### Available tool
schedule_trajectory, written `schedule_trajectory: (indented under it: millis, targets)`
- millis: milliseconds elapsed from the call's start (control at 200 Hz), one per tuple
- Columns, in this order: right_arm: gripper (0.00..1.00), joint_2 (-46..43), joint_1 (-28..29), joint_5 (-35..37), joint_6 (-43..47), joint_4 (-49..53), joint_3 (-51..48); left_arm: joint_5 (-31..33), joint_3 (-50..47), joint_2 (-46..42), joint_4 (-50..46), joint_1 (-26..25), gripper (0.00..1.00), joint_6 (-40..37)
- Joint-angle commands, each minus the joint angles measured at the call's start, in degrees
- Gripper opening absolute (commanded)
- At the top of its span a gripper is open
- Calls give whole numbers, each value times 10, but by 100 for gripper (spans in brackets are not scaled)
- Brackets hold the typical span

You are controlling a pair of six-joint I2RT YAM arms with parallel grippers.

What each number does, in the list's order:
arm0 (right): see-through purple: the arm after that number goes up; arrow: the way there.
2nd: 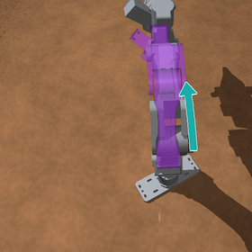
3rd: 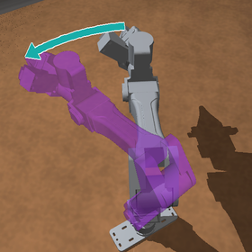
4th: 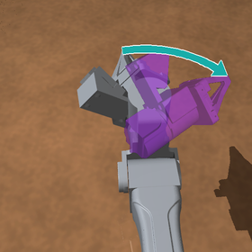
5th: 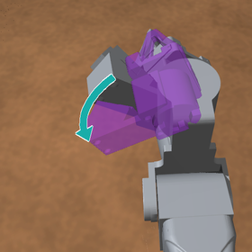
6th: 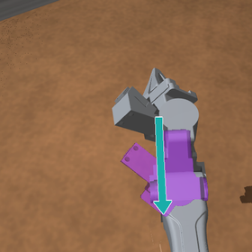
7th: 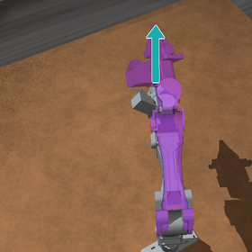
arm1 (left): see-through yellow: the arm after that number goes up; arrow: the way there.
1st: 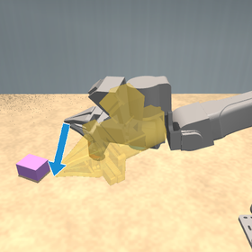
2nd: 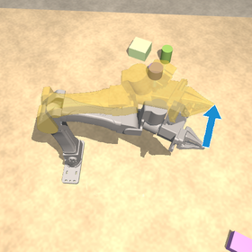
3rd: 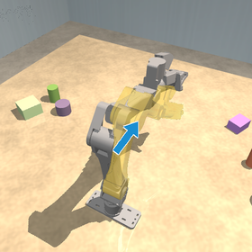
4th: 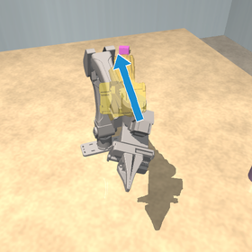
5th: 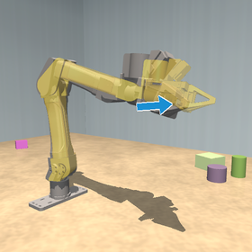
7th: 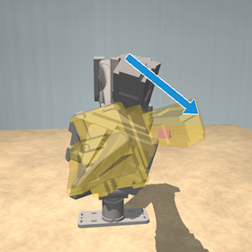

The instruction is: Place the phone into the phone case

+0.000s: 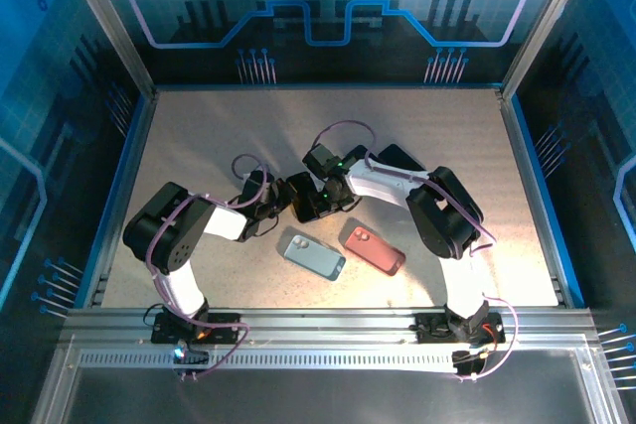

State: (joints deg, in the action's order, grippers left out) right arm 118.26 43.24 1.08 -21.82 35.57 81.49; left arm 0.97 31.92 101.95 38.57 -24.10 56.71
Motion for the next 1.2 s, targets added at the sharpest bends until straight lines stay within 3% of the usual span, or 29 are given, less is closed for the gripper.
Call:
schedule_trajectory:
  millis: [0,655,830,1001,1196]
  targets:
    - [0,239,59,-80,-7,-40,-85,-37,-49,46,-187,-2,0,-1]
    - [0,274,72,-104,-15,-33,-82,-55,-7,36,-246,8,0,-17]
    - [0,198,45,-77,-21,-47,-117,-55,16,40,-266,9,0,-30]
    - [0,81,-11,-105,-45,-99,-173,-57,48,46,-286,8,0,-41]
    - [0,-14,-47,-108,-38,-117,-172,-51,107,65,-317,7,0,-55]
